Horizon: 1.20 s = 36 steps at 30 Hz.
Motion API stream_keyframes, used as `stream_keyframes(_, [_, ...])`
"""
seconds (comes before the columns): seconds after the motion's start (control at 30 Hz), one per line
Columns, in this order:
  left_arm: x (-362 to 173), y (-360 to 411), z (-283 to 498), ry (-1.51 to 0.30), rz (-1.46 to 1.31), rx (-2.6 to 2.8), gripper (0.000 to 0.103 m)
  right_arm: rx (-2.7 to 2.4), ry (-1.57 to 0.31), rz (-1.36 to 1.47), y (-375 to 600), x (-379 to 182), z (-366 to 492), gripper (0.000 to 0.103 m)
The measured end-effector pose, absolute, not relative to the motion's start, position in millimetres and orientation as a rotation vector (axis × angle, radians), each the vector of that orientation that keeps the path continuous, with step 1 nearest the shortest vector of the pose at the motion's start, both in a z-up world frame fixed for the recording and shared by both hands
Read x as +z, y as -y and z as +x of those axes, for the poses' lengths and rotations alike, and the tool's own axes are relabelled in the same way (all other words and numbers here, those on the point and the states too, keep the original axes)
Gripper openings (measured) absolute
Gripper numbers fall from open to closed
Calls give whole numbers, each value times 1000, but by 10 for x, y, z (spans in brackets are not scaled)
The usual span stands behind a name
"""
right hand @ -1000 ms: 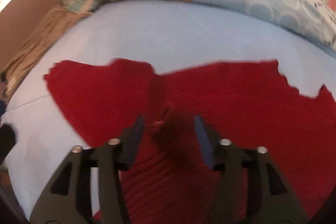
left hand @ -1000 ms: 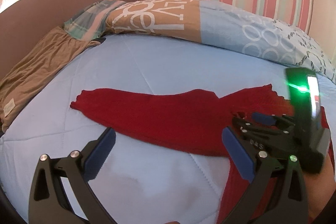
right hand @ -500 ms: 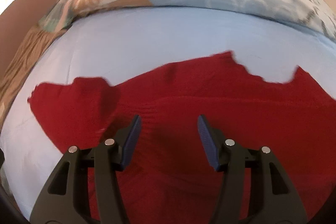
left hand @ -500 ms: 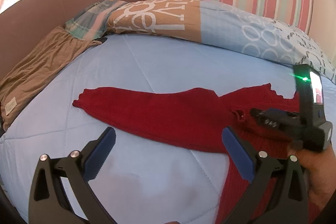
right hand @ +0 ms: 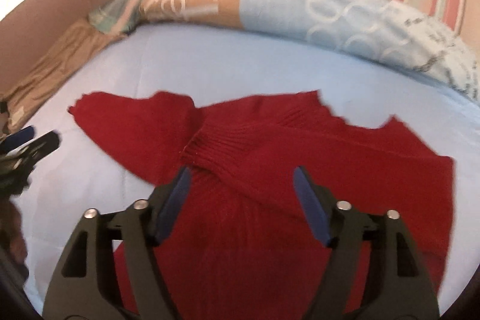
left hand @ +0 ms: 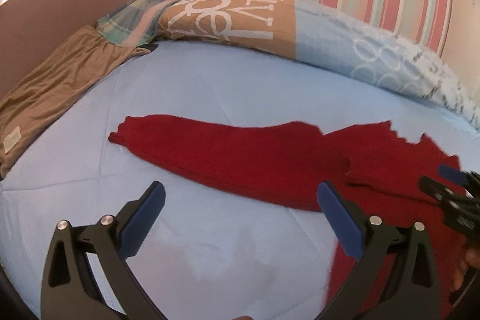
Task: Fold small clothes
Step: 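Move the left gripper to the other sleeve cuff and grasp it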
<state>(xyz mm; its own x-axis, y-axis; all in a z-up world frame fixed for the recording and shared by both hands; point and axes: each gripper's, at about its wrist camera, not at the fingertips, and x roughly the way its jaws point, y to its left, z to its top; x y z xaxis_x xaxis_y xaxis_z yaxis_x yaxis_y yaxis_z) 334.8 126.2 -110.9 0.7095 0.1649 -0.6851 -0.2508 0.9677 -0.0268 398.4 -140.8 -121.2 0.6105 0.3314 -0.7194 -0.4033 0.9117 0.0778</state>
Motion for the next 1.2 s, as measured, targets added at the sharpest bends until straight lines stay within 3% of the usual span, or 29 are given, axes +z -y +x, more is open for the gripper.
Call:
stream_keyframes(0.27, [-868, -1238, 3272, -726, -50, 234, 101, 178, -753, -6, 1841, -764, 3485, 83])
stream_keyframes(0.37, [-824, -1339, 3223, -731, -62, 220, 101, 130, -748, 28, 1997, -636, 3314, 91])
stream_keyframes(0.57, [-848, -1711, 3158, -721, -22, 216, 101, 106, -745, 82, 2106, -475, 3041, 95])
stream_keyframes(1.2, [-1434, -3449, 3615, -811, -138, 125, 101, 217, -747, 39, 1217, -569, 3018, 97])
